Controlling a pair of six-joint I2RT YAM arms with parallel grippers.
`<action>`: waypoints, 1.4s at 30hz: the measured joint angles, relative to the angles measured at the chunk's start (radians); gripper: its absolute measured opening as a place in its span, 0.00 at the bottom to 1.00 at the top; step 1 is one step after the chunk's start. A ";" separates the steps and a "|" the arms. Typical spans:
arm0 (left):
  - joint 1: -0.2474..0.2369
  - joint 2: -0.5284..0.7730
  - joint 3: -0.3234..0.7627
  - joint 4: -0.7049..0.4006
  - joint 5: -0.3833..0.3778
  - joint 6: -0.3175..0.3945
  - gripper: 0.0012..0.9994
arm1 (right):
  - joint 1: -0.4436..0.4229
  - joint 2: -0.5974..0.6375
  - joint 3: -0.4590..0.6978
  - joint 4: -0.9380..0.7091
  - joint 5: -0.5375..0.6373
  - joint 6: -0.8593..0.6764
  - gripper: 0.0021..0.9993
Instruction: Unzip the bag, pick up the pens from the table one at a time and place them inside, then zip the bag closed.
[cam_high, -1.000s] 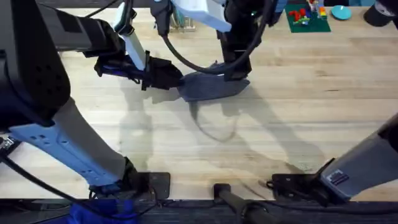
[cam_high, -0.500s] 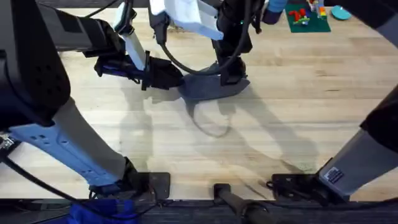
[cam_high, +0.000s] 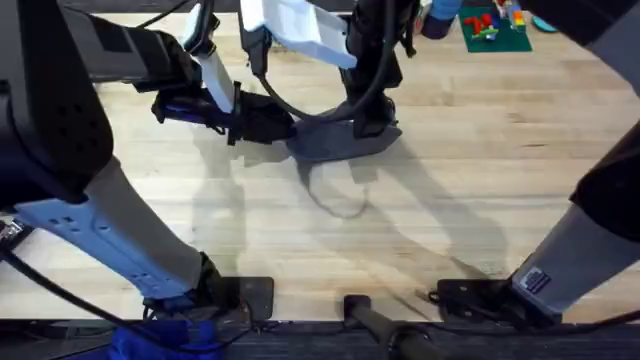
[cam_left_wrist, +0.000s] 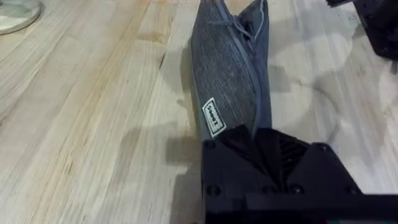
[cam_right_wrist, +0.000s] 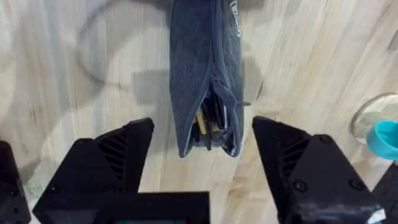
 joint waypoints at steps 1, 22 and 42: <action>0.000 0.000 0.000 0.000 0.000 0.000 0.04 | 0.000 0.006 0.000 0.000 0.000 0.002 0.95; 0.000 0.000 0.000 0.000 0.000 0.000 0.04 | -0.001 0.106 0.000 0.048 0.000 0.007 0.91; 0.000 0.000 0.000 0.000 0.000 0.000 0.04 | -0.039 0.120 0.000 0.090 -0.016 0.007 0.81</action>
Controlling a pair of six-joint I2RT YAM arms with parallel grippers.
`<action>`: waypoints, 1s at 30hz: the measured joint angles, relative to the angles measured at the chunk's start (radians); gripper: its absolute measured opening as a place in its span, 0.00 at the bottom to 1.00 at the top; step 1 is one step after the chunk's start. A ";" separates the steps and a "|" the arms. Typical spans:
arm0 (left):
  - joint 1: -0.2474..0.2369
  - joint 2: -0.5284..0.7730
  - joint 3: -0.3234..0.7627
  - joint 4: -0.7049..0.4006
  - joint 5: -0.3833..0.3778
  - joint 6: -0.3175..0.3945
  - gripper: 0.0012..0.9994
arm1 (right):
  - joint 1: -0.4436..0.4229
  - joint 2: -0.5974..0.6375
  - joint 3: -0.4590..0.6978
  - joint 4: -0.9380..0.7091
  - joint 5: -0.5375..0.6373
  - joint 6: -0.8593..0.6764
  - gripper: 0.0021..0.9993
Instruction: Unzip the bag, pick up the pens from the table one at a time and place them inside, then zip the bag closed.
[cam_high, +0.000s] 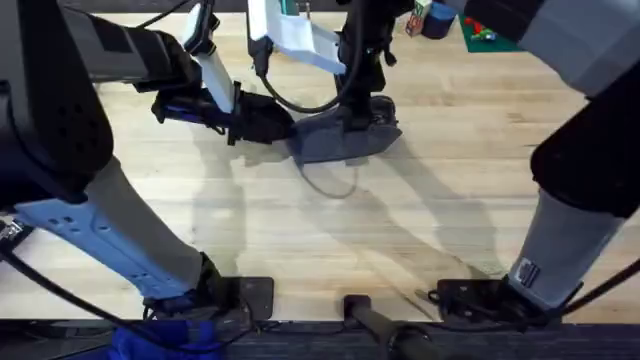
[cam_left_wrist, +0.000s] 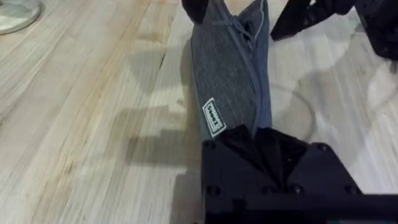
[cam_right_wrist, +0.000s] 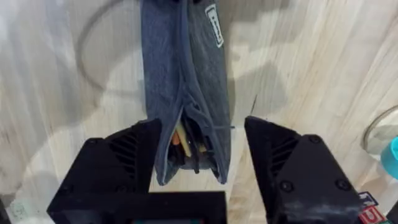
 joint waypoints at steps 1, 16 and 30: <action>0.000 0.000 0.000 0.000 0.000 0.000 0.04 | 0.000 0.000 0.000 0.000 -0.005 0.000 0.80; 0.001 0.000 0.000 0.000 0.000 0.000 0.04 | 0.000 0.000 0.000 0.008 -0.021 0.007 0.32; 0.001 0.000 0.000 0.001 -0.003 0.000 0.04 | 0.000 0.012 0.000 0.009 -0.021 0.008 0.03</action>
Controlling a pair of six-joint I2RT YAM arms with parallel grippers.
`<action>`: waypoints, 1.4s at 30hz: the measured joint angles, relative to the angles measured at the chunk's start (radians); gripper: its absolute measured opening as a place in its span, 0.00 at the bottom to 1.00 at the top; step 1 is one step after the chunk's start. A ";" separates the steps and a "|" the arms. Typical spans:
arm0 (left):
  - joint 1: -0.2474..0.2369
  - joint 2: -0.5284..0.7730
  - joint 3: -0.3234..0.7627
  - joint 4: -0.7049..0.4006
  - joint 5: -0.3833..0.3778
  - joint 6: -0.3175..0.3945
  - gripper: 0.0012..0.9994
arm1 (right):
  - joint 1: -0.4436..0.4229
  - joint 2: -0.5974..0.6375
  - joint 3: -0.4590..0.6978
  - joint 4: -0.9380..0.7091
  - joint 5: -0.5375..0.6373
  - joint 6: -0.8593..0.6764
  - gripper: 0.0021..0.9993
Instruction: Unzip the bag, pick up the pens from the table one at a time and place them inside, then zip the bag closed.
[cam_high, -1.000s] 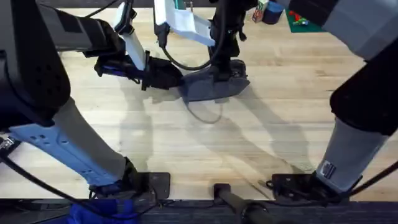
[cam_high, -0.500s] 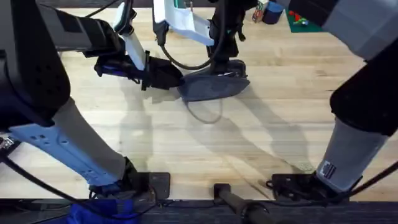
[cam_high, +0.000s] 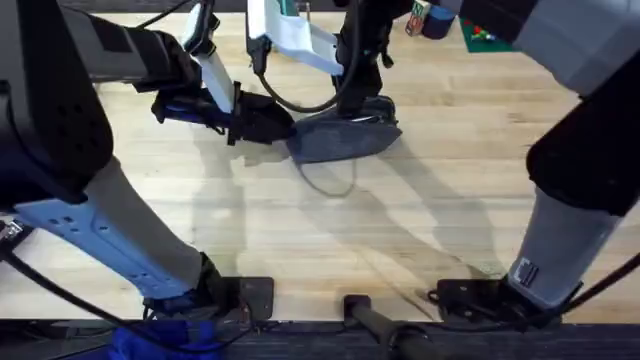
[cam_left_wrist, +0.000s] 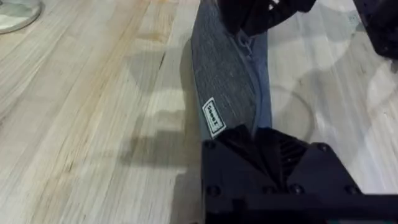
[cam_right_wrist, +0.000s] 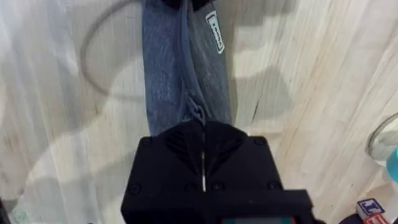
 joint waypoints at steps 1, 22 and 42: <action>0.000 0.000 0.000 0.000 0.000 0.000 0.04 | 0.000 0.004 0.000 0.003 0.000 0.000 0.03; 0.000 0.000 0.000 0.010 0.000 0.000 0.04 | 0.035 0.009 0.009 0.038 0.156 0.271 0.03; 0.000 0.000 0.000 0.006 -0.001 0.000 0.04 | 0.051 -0.005 0.017 -0.055 0.194 0.323 0.03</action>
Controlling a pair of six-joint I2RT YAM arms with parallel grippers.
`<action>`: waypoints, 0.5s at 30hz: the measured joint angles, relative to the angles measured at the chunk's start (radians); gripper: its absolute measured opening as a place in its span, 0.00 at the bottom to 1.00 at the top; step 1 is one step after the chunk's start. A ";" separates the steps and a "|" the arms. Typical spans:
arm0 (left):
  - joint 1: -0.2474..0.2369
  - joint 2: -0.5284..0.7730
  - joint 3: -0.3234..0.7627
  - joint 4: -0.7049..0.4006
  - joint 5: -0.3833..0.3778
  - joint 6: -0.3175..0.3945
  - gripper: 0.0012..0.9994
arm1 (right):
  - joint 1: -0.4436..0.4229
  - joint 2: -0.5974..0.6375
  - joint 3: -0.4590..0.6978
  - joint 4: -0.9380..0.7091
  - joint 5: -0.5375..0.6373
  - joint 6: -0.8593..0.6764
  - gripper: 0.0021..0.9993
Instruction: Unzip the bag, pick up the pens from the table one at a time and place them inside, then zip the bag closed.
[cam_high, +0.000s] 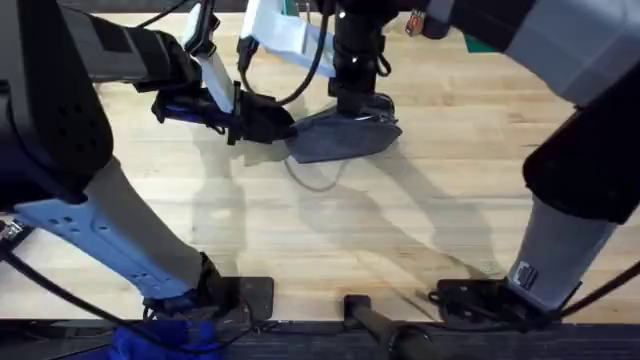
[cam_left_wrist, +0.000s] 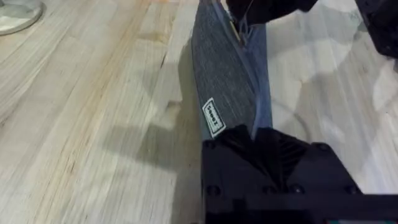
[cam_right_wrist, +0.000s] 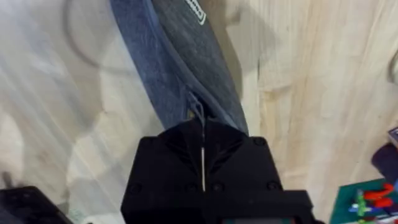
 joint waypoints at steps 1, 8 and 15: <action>0.000 0.000 0.000 0.000 0.000 0.000 0.04 | -0.009 -0.004 0.000 -0.005 -0.016 0.001 0.03; 0.000 0.000 0.000 0.001 0.000 0.000 0.04 | -0.098 -0.041 0.000 -0.042 -0.139 0.007 0.03; 0.002 0.000 0.000 0.000 -0.002 0.000 0.04 | -0.164 -0.051 -0.060 -0.052 -0.212 0.011 0.03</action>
